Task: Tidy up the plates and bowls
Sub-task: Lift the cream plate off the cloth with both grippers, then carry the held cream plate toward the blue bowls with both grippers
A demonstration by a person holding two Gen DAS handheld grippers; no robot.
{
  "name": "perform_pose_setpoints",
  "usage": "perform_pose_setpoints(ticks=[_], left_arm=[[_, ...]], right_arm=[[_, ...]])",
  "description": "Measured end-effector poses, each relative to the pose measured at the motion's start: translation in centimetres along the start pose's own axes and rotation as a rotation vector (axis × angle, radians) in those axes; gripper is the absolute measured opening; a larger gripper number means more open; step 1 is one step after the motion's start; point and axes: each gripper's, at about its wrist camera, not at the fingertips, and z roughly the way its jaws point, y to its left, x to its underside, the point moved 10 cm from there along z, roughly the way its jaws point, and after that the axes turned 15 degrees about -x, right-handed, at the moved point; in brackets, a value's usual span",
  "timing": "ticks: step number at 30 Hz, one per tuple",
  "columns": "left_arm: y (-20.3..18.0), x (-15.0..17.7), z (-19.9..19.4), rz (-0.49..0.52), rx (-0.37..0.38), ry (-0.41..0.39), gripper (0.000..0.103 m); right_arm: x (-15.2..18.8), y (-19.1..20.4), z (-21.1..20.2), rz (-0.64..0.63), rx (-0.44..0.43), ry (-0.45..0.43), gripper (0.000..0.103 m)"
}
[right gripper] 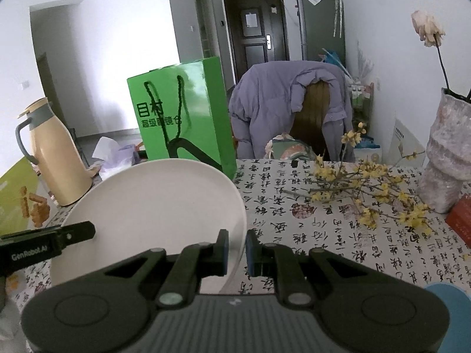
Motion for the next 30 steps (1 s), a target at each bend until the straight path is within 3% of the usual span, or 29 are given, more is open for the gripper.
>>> perform_pose_setpoints(ticks=[30], left_arm=[[0.4, 1.0, -6.0, 0.013, -0.036, -0.029, 0.022]], right_arm=[[1.4, 2.2, -5.3, 0.003, -0.028, -0.038, 0.012]])
